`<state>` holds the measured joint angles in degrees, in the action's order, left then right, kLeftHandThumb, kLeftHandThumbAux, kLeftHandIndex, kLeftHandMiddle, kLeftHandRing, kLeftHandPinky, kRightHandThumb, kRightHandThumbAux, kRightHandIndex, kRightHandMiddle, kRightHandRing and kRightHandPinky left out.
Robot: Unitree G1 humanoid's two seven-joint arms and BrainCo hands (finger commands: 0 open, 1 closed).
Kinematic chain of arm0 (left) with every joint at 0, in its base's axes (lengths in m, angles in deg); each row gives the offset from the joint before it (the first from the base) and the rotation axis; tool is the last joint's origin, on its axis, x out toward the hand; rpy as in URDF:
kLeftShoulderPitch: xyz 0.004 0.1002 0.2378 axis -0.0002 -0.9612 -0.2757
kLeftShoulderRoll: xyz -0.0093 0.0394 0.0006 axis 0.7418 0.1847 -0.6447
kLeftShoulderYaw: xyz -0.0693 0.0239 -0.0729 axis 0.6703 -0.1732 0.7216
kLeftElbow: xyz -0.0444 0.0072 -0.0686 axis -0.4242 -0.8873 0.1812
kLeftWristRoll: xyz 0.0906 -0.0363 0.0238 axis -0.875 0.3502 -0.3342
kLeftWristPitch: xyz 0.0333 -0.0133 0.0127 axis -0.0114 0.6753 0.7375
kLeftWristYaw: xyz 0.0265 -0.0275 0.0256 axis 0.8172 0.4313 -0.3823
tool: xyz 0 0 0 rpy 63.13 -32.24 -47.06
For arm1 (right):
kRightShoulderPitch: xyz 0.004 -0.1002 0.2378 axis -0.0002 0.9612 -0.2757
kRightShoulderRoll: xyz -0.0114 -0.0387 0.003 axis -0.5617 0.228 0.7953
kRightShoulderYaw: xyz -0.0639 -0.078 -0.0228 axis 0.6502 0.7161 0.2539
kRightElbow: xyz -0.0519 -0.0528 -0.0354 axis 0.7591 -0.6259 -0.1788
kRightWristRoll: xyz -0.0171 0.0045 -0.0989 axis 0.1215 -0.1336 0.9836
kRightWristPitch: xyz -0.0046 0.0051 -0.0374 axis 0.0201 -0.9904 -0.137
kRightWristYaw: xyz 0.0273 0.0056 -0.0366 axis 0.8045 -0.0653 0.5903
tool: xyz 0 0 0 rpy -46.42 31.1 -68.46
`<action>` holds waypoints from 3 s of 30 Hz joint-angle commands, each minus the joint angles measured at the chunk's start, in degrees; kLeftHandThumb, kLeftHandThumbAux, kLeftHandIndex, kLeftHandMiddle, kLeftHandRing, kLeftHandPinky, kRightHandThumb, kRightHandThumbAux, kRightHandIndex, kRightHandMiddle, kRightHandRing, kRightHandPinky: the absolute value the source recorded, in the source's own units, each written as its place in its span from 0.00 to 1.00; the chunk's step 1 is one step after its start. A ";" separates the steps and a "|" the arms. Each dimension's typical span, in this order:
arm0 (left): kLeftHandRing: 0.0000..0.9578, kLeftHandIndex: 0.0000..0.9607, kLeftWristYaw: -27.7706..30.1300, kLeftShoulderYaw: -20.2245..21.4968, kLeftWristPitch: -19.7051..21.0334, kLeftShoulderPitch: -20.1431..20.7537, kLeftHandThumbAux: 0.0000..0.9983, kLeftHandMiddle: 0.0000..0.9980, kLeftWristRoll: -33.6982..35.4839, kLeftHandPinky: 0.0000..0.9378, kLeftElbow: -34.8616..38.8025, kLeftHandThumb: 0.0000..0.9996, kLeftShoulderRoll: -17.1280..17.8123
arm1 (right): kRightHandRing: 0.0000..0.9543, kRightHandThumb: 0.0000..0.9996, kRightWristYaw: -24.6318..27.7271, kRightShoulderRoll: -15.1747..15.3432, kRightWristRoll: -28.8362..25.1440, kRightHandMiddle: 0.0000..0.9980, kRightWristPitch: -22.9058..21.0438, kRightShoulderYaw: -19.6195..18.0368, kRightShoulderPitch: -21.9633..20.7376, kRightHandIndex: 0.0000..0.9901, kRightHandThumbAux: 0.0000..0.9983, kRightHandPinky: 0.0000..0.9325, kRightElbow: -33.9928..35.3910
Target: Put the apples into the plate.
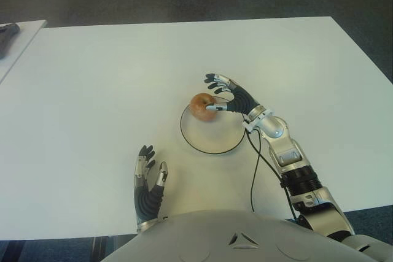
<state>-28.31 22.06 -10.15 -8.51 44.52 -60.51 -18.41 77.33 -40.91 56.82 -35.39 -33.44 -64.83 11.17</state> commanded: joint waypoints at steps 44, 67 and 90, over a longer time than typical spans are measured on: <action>0.15 0.08 0.05 2.04 0.20 0.91 0.50 0.14 1.15 0.16 -1.82 0.07 -0.50 | 0.26 0.35 2.17 0.15 -21.24 0.24 -6.28 -22.66 22.89 0.18 0.61 0.27 9.13; 0.20 0.11 1.71 2.95 2.74 0.48 0.44 0.18 0.94 0.22 3.50 0.06 0.15 | 0.25 0.40 0.03 -4.61 -20.72 0.22 -0.45 -20.93 37.61 0.15 0.62 0.28 11.98; 0.16 0.12 6.65 6.21 -5.75 4.47 0.40 0.15 7.47 0.18 -4.20 0.06 2.17 | 0.27 0.44 -1.11 -10.16 -21.68 0.23 5.65 -18.83 43.31 0.13 0.60 0.33 10.75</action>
<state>-22.89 27.44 -14.90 -4.76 50.86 -63.39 -16.79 76.26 -50.61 35.39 -30.23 -52.48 -22.35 23.10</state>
